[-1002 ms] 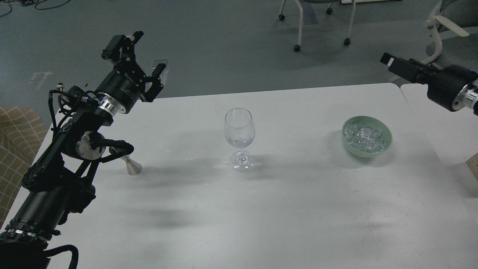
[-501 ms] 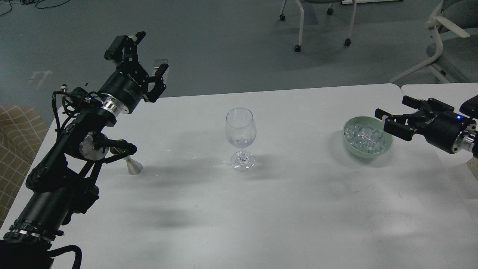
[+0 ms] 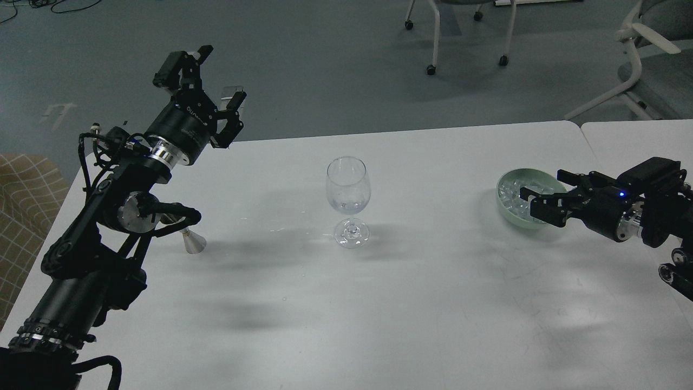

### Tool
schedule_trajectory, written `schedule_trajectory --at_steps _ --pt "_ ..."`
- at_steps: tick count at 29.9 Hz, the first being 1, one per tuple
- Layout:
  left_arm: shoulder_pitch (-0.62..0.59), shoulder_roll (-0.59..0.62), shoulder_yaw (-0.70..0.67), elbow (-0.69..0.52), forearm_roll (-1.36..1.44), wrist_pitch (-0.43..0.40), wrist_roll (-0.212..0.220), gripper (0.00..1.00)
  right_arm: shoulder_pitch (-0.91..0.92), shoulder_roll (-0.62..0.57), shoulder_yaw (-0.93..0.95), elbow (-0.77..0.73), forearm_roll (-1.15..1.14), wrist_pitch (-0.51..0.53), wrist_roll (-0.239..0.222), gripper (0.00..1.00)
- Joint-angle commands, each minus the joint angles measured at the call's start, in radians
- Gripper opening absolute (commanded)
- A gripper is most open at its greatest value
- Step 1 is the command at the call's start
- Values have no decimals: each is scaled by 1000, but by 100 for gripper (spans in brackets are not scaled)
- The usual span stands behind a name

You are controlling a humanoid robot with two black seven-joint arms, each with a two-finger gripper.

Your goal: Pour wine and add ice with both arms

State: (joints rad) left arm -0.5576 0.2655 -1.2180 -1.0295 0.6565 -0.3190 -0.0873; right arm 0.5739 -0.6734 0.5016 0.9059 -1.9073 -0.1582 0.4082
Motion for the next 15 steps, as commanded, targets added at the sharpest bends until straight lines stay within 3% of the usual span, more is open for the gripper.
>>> schedule_trajectory --at_steps 1,15 --pt "1 0 -2 0 0 0 0 98 43 18 -57 -50 -2 0 -2 96" --pt "4 -11 -2 2 0 0 -2 98 61 43 -103 -96 -2 0 -6 78"
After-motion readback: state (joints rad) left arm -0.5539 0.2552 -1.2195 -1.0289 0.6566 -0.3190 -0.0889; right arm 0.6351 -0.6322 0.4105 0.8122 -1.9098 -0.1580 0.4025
